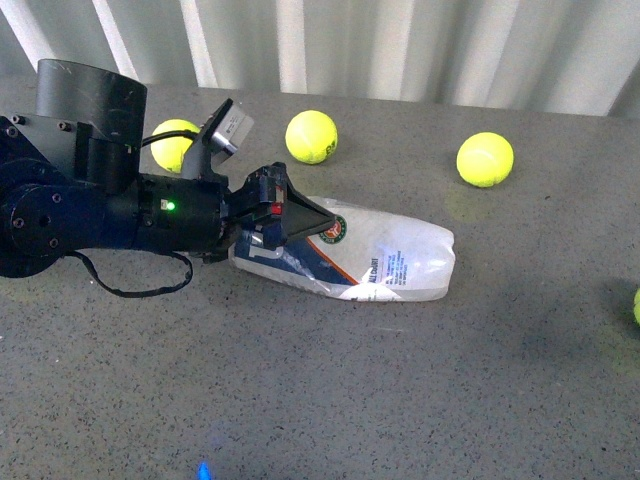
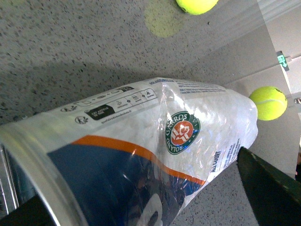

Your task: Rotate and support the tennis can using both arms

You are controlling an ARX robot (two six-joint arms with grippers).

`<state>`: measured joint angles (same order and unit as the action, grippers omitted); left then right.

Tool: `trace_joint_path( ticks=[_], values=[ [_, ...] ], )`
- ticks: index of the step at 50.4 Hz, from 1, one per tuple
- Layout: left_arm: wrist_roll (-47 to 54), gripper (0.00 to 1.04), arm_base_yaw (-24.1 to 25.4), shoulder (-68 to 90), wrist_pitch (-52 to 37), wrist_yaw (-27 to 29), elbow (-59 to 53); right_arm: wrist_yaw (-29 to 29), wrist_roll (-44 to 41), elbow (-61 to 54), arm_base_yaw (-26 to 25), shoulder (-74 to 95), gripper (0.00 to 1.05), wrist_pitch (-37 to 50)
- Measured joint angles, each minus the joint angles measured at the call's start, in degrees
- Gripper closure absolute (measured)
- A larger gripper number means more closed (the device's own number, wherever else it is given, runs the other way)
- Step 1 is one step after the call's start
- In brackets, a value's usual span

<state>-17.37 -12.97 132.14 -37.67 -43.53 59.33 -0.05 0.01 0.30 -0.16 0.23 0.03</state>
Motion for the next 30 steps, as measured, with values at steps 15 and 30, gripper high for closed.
trace_joint_path(
  ticks=[15,30],
  values=[
    [-1.0,0.69,-1.4,-0.6,1.7,0.0,-1.6,0.0,0.0,0.0,0.0,0.0,0.07,0.0],
    [12.5,1.01,-0.1,-19.8,31.9,5.3,0.8,0.0,0.0,0.0,0.0,0.0,0.07,0.0]
  ],
)
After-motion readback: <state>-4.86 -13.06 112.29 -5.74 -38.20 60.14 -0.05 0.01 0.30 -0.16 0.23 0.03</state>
